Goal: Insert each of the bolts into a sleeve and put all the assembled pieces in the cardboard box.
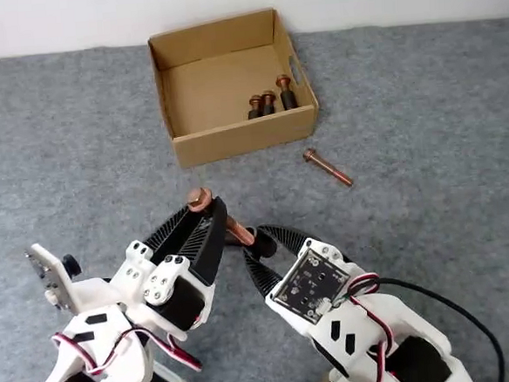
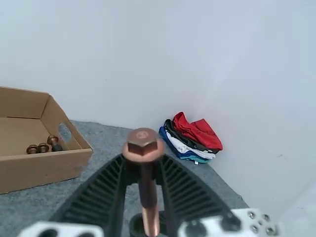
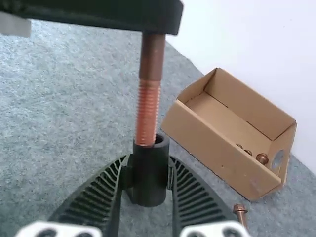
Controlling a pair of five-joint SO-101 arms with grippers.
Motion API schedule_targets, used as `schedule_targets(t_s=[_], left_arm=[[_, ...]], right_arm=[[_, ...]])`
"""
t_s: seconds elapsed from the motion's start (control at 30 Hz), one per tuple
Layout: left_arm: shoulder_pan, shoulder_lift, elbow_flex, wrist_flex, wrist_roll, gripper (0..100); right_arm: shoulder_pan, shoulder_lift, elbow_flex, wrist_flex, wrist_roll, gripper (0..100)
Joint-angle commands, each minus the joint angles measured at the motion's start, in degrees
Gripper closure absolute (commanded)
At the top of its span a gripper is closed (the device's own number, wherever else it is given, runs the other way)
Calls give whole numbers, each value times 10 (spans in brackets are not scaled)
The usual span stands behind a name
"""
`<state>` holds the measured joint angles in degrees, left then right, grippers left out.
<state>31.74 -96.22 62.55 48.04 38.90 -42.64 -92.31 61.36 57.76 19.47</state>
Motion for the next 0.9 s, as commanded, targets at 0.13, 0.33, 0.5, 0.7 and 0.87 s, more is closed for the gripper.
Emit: schedule_targets(t_s=[0.13, 0.33, 0.5, 0.7, 0.87], left_arm=[[-19, 4, 2, -7, 2, 996], [-18, 4, 10, -36, 3, 996], [-15, 4, 32, -36, 4, 996], [-11, 4, 42, -52, 4, 996], [-25, 4, 42, -92, 4, 996]], right_arm=[[-7, -4, -10, -21, 8, 991], [-7, -3, -10, -22, 8, 991], [-7, -3, -10, -22, 8, 991], [-8, -4, -10, -21, 8, 991], [-8, -3, -10, -21, 8, 991]])
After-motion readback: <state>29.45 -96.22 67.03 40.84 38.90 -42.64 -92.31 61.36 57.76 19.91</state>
